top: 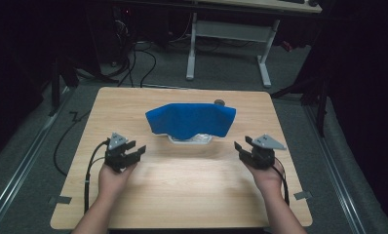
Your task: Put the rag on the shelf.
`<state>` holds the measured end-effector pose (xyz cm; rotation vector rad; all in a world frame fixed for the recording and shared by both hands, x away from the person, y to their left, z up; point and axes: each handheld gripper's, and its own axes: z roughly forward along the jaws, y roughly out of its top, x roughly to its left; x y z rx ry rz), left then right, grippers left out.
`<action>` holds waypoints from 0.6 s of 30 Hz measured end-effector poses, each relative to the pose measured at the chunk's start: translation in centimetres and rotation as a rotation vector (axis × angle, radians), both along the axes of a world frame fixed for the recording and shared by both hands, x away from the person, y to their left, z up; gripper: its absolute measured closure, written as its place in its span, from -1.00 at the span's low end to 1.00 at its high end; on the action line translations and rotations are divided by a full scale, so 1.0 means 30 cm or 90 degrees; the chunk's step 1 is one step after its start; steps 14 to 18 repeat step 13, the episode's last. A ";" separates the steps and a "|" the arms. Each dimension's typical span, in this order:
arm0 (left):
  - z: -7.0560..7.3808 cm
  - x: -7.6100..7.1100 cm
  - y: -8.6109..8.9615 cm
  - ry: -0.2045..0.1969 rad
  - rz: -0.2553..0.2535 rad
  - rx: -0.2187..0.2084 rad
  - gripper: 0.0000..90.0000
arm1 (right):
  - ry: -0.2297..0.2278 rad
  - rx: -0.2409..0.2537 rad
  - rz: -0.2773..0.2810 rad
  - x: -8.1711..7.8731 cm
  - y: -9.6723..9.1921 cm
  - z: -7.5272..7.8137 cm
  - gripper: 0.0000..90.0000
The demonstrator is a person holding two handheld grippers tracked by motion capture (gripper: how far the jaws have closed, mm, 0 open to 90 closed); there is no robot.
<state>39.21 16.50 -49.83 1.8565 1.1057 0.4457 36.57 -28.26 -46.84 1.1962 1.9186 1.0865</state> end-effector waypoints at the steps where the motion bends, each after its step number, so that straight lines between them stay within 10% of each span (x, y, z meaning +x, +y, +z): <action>1: -0.014 -0.029 -0.008 0.004 -0.010 0.002 0.11 | 0.003 -0.001 -0.001 -0.023 0.000 -0.013 0.07; 8: -0.092 -0.222 -0.062 0.045 -0.084 0.025 0.08 | 0.046 -0.016 0.027 -0.223 -0.001 -0.131 0.00; 12: -0.094 -0.228 -0.091 0.022 -0.090 0.074 0.06 | 0.042 -0.027 0.045 -0.263 0.016 -0.136 0.00; 18: -0.097 -0.224 -0.091 0.025 -0.088 0.071 0.05 | 0.039 -0.033 0.044 -0.261 0.021 -0.134 0.00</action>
